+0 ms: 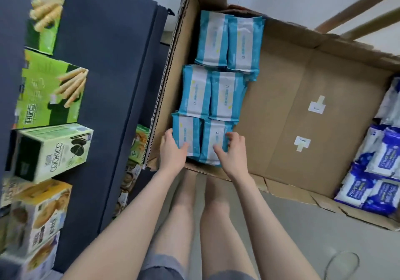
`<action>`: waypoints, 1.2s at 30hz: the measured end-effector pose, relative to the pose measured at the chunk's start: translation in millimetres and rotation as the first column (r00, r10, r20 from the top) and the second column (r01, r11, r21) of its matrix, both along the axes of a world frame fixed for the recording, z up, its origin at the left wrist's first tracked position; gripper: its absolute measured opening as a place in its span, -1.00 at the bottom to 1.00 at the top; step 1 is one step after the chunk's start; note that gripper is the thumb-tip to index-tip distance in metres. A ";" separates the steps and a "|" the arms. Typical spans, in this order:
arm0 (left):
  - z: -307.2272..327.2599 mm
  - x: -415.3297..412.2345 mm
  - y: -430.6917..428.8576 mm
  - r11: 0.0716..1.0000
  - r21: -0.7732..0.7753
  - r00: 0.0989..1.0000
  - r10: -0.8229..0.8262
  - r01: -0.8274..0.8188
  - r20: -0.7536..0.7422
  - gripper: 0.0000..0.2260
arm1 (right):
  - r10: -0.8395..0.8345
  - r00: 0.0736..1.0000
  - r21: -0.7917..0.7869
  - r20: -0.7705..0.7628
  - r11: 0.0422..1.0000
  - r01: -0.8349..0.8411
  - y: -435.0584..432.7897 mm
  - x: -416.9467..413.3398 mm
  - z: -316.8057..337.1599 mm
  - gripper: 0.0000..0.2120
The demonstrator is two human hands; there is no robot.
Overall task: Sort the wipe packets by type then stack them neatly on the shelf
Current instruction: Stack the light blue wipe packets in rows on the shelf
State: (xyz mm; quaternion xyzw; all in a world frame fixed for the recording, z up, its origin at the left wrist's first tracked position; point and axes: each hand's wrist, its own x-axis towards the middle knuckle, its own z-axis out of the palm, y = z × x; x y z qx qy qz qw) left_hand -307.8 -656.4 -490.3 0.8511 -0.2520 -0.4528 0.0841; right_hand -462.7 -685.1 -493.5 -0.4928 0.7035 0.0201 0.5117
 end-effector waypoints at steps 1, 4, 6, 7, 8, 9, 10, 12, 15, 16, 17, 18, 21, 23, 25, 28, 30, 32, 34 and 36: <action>-8.6 0.6 -2.4 1.000 0.011 0.999 0.000 0.000 0.035 -0.56 | -0.054 0.999 -0.007 -0.006 0.999 0.054 -1.7 1.4 -8.2 -0.51; -22.8 -2.0 -2.9 0.999 0.021 0.984 -0.036 0.033 0.174 -0.60 | -0.164 0.986 -0.029 -0.034 0.986 0.163 -6.6 4.7 -24.3 -0.46; -22.7 -6.4 -0.3 0.999 -0.020 0.973 -0.020 0.025 0.230 -0.64 | -0.212 0.977 -0.035 -0.036 0.977 0.211 -8.0 7.1 -27.7 -0.50; -21.0 -8.1 0.8 0.998 -0.046 0.967 -0.019 0.032 0.254 -0.65 | -0.229 0.973 -0.032 -0.035 0.973 0.227 -7.6 8.5 -27.8 -0.54; -17.9 -9.7 1.0 0.997 -0.066 0.961 -0.025 0.045 0.275 -0.66 | -0.239 0.970 -0.025 -0.035 0.971 0.238 -6.1 9.7 -27.7 -0.59; -14.0 -10.5 0.7 0.995 -0.086 0.958 -0.023 0.050 0.287 -0.67 | -0.247 0.968 -0.017 -0.034 0.969 0.246 -4.2 10.7 -27.0 -0.63; -8.9 -11.2 -0.2 0.995 -0.099 0.961 -0.004 0.033 0.275 -0.70 | -0.255 0.966 -0.005 -0.034 0.967 0.255 -2.6 11.5 -25.0 -0.68; 4.7 -12.9 -1.3 0.992 -0.119 0.977 0.070 -0.046 0.200 -0.76 | -0.262 0.965 0.015 -0.014 0.965 0.262 -0.6 11.3 -15.3 -0.74; 32.8 -13.1 3.8 0.960 -0.219 0.980 0.190 -0.172 0.066 -0.80 | -0.280 0.958 0.028 0.060 0.960 0.279 1.5 3.9 16.4 -0.78; 46.2 -12.0 6.2 0.936 -0.271 0.972 0.236 -0.224 0.013 -0.82 | -0.301 0.947 0.026 0.109 0.954 0.300 1.0 -0.3 32.3 -0.80; 62.4 -10.9 8.2 0.907 -0.320 0.961 0.274 -0.273 -0.043 -0.84 | -0.329 0.927 0.027 0.181 0.944 0.330 -0.1 -4.6 51.0 -0.83; 80.9 -10.1 10.7 0.874 -0.368 0.948 0.302 -0.317 -0.097 -0.86 | -0.355 0.896 0.035 0.265 0.932 0.360 -1.0 -8.4 70.5 -0.84; 143.5 -9.3 24.3 0.742 -0.520 0.906 0.366 -0.422 -0.212 -0.91 | -0.348 0.794 0.056 0.499 0.927 0.372 -3.7 -15.1 134.5 -0.88; 182.8 -9.2 37.9 0.653 -0.591 0.878 0.400 -0.473 -0.261 -0.90 | -0.315 0.721 0.080 0.617 0.937 0.341 -2.2 -15.2 173.6 -0.93; 218.4 -10.6 57.7 0.586 -0.621 0.851 0.416 -0.521 -0.322 -0.85 | -0.271 0.667 0.109 0.694 0.955 0.275 4.0 -13.5 210.1 -0.92; 262.6 -14.5 97.4 0.503 -0.639 0.812 0.409 -0.582 -0.416 -0.75 | -0.164 0.630 0.091 0.759 0.985 0.147 21.1 -8.9 255.5 -0.78; 286.8 -18.7 128.4 0.468 -0.671 0.814 0.409 -0.575 -0.412 -0.76 | -0.057 0.625 0.037 0.778 0.998 0.045 40.9 -5.4 279.4 -0.64; 305.2 -22.1 162.4 0.386 -0.692 0.774 0.481 -0.610 -0.413 -0.72 | 0.045 0.612 -0.018 0.790 0.999 -0.049 65.3 -0.6 300.0 -0.57; 319.8 -25.9 201.3 0.290 -0.719 0.718 0.569 -0.632 -0.401 -0.73 | 0.121 0.589 -0.067 0.799 0.991 -0.112 94.8 3.7 316.7 -0.58; 334.8 -31.7 244.6 0.213 -0.754 0.672 0.640 -0.621 -0.372 -0.76 | 0.192 0.560 -0.126 0.806 0.980 -0.155 129.4 7.3 333.2 -0.64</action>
